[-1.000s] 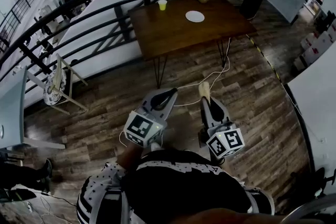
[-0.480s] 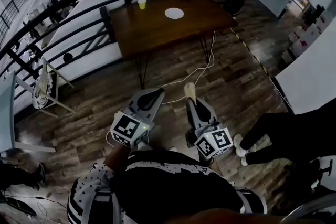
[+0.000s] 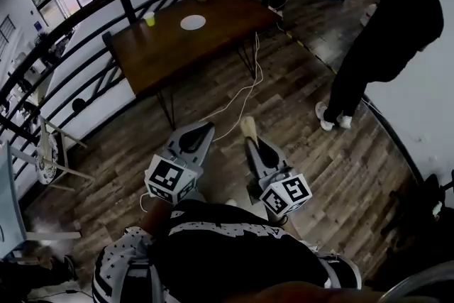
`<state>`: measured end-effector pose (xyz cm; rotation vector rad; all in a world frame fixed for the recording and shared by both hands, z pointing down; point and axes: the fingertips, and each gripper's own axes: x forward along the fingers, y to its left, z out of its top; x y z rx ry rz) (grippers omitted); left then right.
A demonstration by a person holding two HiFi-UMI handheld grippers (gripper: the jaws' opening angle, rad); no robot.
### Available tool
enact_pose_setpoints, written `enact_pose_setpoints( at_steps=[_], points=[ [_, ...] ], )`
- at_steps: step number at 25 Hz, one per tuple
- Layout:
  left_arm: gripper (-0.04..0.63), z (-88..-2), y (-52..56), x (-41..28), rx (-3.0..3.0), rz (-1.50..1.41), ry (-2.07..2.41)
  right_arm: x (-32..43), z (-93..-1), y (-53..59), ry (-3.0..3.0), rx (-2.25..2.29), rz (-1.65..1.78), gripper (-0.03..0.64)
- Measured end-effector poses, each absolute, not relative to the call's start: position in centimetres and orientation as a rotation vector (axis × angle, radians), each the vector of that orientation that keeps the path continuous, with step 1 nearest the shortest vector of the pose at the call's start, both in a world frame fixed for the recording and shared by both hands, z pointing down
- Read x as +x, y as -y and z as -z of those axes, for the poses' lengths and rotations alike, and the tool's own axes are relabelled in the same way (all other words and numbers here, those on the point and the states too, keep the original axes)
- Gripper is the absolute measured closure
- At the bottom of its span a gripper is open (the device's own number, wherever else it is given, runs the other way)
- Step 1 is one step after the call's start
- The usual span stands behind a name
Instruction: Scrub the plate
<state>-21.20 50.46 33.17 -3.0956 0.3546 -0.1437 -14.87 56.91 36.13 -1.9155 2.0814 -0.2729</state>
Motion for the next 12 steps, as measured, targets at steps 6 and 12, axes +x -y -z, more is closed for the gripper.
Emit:
enact_pose_setpoints(
  at_steps=[6, 12],
  points=[
    [0.581, -34.0, -52.8, -19.5, -3.108, 0.173, -0.266, -13.3, -37.4, -58.8, -2.043, -1.953, 0.31, 0.568],
    [0.581, -34.0, -50.9, -19.7, -3.115, 0.17, -0.311, -13.6, -37.3, -57.1, -2.079, -1.926, 0.304, 0.568]
  ],
)
